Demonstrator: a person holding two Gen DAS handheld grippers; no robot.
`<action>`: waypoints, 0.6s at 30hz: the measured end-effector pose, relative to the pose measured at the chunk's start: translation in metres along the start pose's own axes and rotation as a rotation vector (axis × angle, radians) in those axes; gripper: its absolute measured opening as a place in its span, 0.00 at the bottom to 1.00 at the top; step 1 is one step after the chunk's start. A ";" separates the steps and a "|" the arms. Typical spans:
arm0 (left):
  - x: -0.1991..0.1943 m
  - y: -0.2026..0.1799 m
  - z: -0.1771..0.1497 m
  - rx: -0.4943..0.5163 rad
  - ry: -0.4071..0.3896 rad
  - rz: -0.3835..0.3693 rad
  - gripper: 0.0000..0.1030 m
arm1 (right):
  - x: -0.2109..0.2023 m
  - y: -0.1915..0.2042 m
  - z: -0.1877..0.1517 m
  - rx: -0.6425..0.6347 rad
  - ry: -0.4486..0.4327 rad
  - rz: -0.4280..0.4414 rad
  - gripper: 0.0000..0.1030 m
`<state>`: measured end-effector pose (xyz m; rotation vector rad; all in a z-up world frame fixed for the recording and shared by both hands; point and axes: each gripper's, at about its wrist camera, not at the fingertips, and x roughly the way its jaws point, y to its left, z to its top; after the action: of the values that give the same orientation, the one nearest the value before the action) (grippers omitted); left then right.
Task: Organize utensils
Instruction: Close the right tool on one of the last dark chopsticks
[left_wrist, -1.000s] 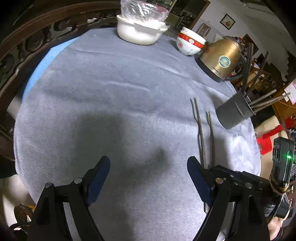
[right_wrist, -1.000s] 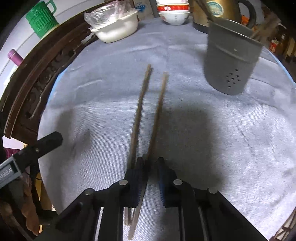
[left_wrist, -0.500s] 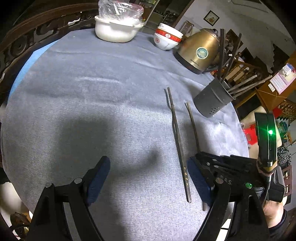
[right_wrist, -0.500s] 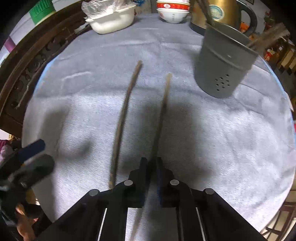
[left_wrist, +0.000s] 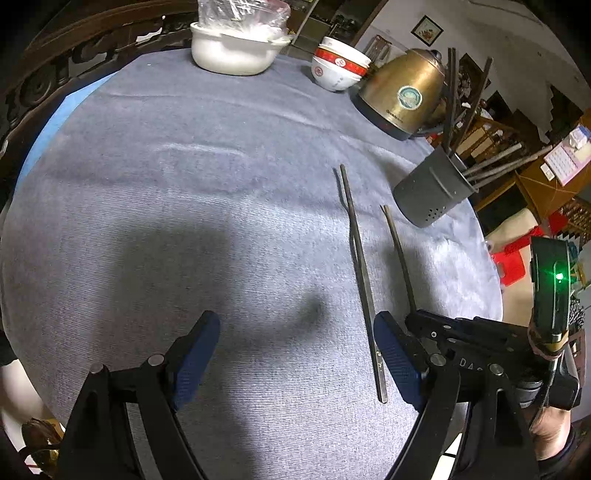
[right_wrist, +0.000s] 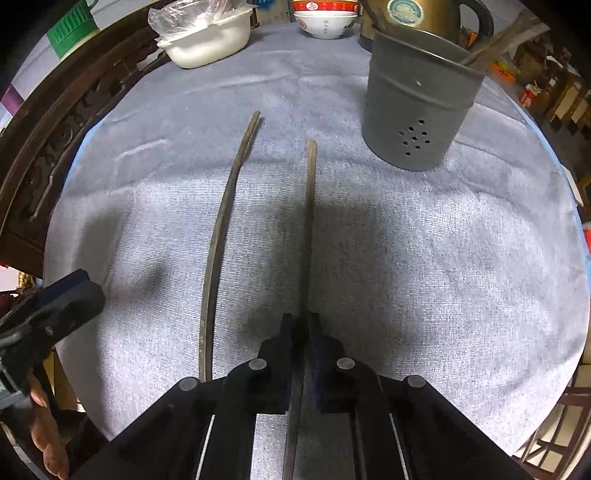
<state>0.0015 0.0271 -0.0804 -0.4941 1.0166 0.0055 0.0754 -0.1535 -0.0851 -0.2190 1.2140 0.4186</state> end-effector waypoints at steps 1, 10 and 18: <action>0.001 -0.002 0.000 0.005 0.002 0.001 0.83 | -0.001 -0.002 -0.001 0.001 0.000 0.003 0.09; 0.003 -0.011 -0.002 0.026 0.009 0.007 0.83 | -0.004 -0.012 -0.004 -0.002 -0.004 0.019 0.08; -0.002 0.000 0.002 -0.001 0.004 -0.003 0.83 | -0.008 -0.009 -0.006 0.002 0.027 -0.005 0.08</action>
<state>0.0022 0.0280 -0.0779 -0.4963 1.0196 0.0027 0.0714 -0.1652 -0.0798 -0.2266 1.2402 0.4111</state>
